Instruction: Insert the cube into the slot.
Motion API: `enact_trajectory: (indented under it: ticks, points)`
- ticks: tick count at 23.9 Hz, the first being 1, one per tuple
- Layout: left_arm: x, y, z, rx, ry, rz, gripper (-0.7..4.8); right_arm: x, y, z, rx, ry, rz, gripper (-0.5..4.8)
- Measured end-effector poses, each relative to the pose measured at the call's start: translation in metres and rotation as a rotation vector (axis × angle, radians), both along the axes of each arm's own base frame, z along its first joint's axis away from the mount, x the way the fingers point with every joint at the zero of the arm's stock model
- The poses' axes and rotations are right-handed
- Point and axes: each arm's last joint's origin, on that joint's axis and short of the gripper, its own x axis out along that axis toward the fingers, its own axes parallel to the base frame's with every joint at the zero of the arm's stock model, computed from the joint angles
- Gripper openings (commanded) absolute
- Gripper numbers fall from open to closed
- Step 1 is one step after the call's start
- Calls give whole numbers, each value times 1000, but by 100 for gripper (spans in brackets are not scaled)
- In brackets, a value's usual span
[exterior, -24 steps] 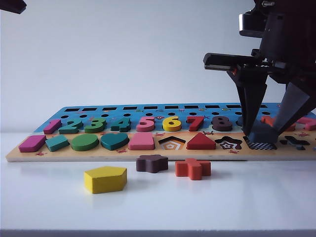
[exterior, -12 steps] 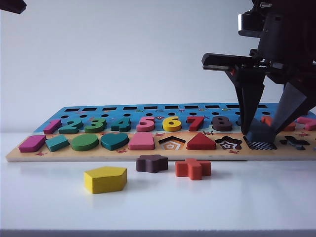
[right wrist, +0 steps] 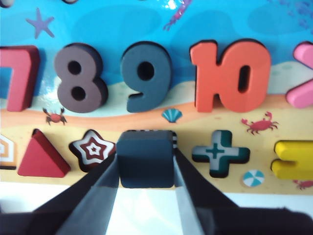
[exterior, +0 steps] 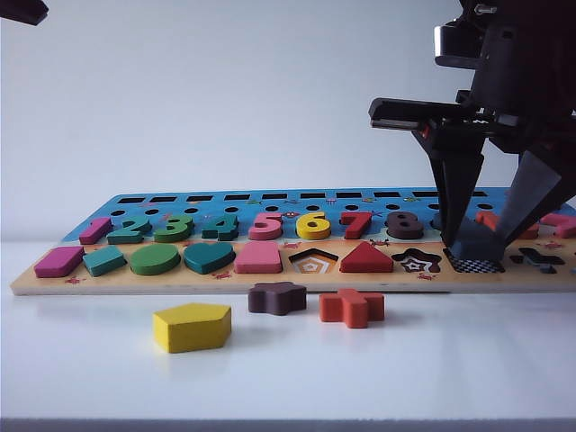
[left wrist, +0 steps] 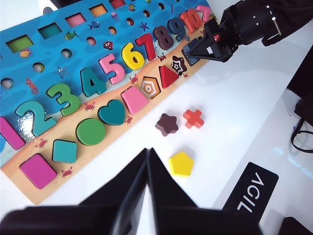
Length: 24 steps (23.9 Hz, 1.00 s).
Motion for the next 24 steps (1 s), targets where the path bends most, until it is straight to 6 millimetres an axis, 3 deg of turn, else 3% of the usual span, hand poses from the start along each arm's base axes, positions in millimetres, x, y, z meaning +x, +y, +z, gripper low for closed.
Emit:
enact_trajectory:
  ticks: [24]
  points:
    - [0,0,0,0,0,0,10,1,2,-6,-16,35,4,8]
